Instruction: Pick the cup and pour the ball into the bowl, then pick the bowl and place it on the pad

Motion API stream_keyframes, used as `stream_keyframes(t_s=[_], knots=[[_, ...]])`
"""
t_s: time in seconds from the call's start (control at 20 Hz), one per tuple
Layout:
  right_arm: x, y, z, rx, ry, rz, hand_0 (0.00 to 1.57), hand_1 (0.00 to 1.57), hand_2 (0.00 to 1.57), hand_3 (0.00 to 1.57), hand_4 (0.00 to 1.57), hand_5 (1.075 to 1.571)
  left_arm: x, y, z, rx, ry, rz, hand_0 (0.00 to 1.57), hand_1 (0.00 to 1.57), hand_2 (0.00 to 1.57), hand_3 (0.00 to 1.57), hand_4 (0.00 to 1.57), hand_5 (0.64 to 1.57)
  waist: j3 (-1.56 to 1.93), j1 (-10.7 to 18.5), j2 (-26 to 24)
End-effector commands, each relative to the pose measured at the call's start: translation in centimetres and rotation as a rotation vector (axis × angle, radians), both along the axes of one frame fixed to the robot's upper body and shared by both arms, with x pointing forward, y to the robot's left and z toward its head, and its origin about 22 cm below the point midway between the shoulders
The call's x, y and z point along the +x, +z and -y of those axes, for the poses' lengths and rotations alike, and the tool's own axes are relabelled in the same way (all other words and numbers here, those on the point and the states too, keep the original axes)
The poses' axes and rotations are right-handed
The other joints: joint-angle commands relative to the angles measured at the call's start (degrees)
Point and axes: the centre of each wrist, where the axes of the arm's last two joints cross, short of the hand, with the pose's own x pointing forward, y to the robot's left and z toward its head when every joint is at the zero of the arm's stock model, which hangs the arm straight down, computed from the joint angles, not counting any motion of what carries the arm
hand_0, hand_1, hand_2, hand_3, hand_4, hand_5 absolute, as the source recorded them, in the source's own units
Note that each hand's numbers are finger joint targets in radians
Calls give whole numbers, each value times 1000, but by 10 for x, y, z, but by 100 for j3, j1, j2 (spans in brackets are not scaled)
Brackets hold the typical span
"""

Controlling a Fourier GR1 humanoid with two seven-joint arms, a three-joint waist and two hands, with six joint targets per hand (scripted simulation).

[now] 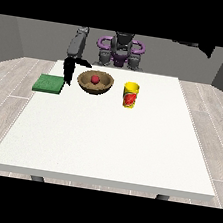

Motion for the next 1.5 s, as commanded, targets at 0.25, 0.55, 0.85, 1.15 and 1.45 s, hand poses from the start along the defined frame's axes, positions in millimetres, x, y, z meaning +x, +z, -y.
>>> stream_keyframes(t_s=[0.25,0.55,0.85,1.15,1.45], knots=[[16,-32,-34,15,45,-19,0,0,0,0,0,1569,-20,24,-94,-40,58,24,0,0,0,0,272,1509,15,-358,216],[7,-62,-33,5,23,-21,0,0,0,0,0,1570,-34,26,-109,-31,49,47,0,0,0,0,267,1507,18,-318,266],[30,-49,-76,91,77,-57,0,0,0,0,157,1556,-38,34,-139,-59,89,30,0,0,0,0,238,1504,14,-428,249],[1,-74,-43,-25,-89,-222,1571,1571,1571,1571,1083,1445,-40,52,-125,-38,35,94,0,0,0,0,359,1536,15,28,606],[14,-55,-37,-64,-156,-229,1571,1571,1571,1571,1074,1491,-39,48,-133,-63,13,95,0,0,0,0,641,1570,6,68,551]])
